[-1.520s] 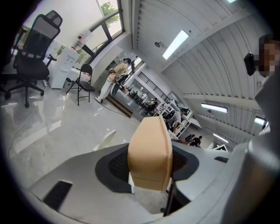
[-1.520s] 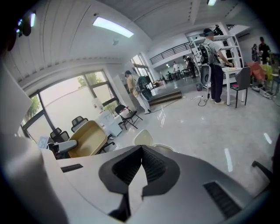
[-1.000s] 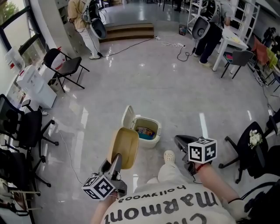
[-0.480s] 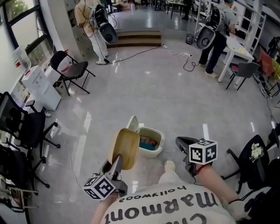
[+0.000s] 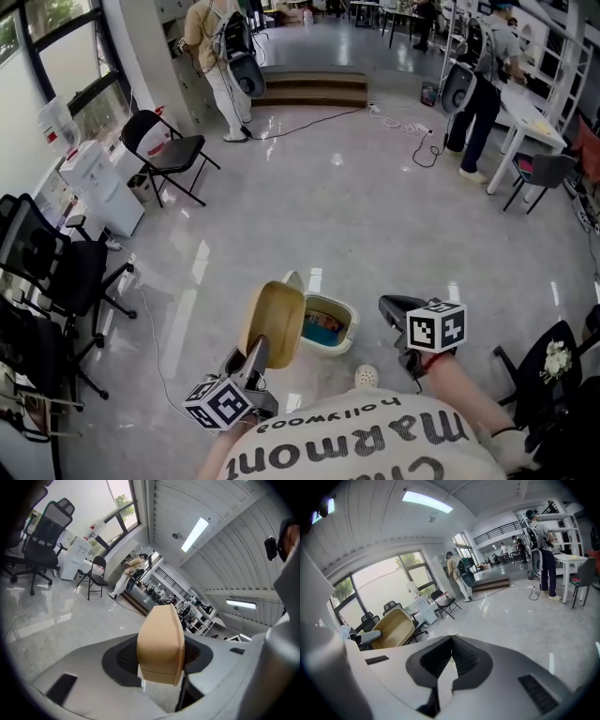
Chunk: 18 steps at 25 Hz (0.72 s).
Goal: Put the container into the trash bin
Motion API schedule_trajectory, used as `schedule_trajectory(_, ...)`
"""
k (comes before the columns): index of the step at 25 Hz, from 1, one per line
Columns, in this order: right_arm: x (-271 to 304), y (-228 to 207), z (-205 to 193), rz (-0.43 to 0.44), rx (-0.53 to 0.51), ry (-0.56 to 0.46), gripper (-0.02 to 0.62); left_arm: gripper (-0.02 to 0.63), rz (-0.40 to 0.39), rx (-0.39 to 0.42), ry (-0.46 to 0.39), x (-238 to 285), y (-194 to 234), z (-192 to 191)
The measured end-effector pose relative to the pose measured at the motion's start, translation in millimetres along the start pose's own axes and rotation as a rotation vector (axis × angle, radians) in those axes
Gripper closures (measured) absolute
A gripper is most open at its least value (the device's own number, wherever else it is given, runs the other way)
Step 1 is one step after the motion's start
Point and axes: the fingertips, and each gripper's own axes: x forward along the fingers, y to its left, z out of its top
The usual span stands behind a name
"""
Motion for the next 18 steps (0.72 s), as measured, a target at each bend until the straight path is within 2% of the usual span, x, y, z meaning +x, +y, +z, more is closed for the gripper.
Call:
schedule_trajectory(7, 12, -39, 53, 0.023, -0.022, -0.023, 0.592, 0.407, 0.015, 0.023, -0.034, 47, -16, 23)
schedule_trajectory(18, 25, -127, 71, 0.035, 0.002, 0.034, 0.592, 0.407, 0.063, -0.01, -0.02, 128, -36, 2)
